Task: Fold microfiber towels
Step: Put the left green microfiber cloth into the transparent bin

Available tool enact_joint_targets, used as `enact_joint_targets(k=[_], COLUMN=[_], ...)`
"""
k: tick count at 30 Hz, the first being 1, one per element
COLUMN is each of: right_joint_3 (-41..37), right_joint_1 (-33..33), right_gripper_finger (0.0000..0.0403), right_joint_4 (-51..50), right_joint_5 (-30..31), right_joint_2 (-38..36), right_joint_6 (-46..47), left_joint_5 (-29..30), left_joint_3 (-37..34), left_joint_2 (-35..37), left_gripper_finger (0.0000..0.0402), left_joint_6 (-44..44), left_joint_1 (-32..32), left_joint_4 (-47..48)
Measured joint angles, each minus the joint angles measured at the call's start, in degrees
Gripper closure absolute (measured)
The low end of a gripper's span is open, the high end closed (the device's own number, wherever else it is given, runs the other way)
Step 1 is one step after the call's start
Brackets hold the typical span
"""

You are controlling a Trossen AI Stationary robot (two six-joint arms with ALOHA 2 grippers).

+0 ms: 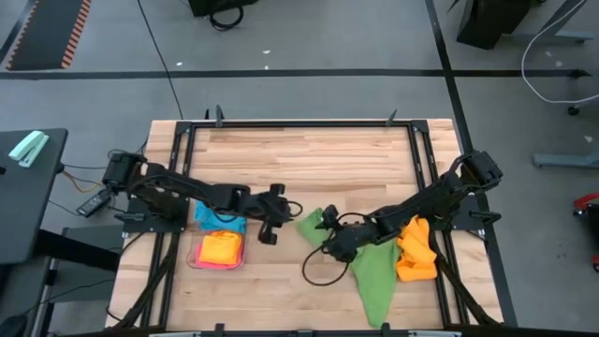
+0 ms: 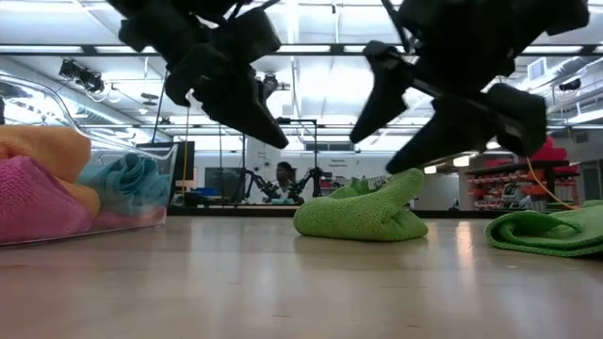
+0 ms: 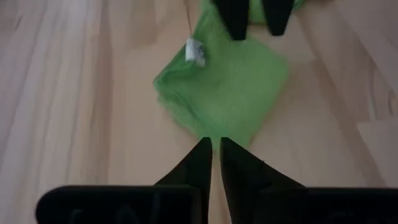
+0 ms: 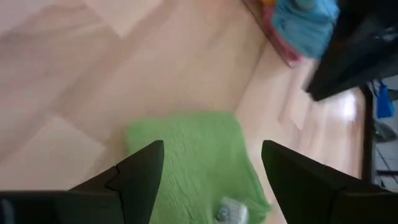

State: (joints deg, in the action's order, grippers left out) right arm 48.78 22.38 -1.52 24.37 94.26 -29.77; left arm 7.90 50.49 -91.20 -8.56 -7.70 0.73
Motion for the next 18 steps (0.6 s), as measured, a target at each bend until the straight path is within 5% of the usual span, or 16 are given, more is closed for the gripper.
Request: enact_joint_targets(k=[9,18], right_joint_3=[7.93,8.17], right_joint_1=[2.02,2.44], right_gripper_finger=[0.0123,0.0123], right_joint_4=[-7.57,-14.15], right_joint_5=[1.74,4.2], right_joint_2=[9.78,8.81], right_joint_6=[-0.64,0.62], left_joint_5=[0.05,0.25], left_joint_3=[-6.41,-9.39], left_joint_2=[5.53,7.83], left_gripper_finger=[0.036,0.0369], left_joint_6=[0.05,1.97], left_joint_1=[0.85,0.74], left_joint_4=[-3.08,-6.65])
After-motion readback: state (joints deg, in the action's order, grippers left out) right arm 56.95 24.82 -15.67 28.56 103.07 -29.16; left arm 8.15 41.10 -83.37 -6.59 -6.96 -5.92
